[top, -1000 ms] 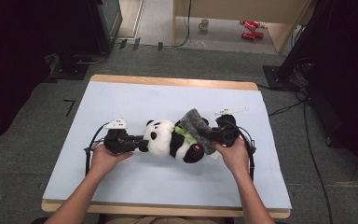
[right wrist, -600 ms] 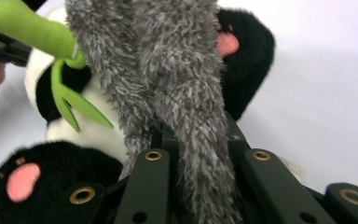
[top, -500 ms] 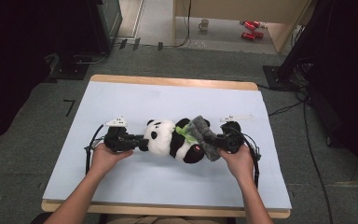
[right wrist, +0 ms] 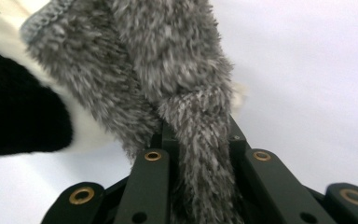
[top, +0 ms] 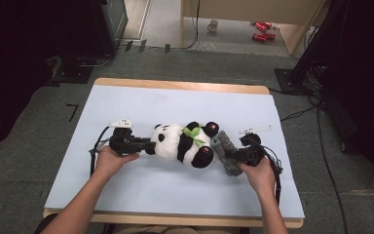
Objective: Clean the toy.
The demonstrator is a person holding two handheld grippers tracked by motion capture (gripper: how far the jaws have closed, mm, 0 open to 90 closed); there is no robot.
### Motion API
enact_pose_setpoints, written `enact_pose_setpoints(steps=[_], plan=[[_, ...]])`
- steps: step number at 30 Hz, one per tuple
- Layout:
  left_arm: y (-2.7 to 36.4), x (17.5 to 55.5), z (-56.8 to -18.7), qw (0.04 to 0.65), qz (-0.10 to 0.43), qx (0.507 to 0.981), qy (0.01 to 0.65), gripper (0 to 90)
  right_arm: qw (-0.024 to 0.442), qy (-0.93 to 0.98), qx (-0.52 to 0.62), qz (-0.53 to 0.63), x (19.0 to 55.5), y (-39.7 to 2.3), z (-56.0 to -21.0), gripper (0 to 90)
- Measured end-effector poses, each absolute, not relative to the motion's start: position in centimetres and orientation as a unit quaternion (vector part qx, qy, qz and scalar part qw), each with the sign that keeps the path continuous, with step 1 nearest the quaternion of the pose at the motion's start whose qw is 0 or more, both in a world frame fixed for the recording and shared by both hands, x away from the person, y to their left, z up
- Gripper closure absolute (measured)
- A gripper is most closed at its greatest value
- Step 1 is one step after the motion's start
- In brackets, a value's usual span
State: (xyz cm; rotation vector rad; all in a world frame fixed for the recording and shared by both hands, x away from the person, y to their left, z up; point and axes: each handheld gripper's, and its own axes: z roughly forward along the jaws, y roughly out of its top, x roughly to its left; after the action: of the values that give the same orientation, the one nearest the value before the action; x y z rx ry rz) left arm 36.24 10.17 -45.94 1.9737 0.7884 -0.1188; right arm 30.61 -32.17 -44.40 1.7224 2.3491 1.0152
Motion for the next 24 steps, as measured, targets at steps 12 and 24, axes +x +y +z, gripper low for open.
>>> enact_pose_setpoints(steps=[12,24], plan=[[10.1,36.0,-46.1,0.485,-0.044,0.812,0.321,73.4,0.075,0.731,0.559,0.384,30.1,-33.9,-40.1,78.5],[10.0,35.3,-46.1,0.482,-0.026,0.818,0.313,73.2,0.087,0.733,0.519,0.431,32.3,-30.8,-37.6,78.4]])
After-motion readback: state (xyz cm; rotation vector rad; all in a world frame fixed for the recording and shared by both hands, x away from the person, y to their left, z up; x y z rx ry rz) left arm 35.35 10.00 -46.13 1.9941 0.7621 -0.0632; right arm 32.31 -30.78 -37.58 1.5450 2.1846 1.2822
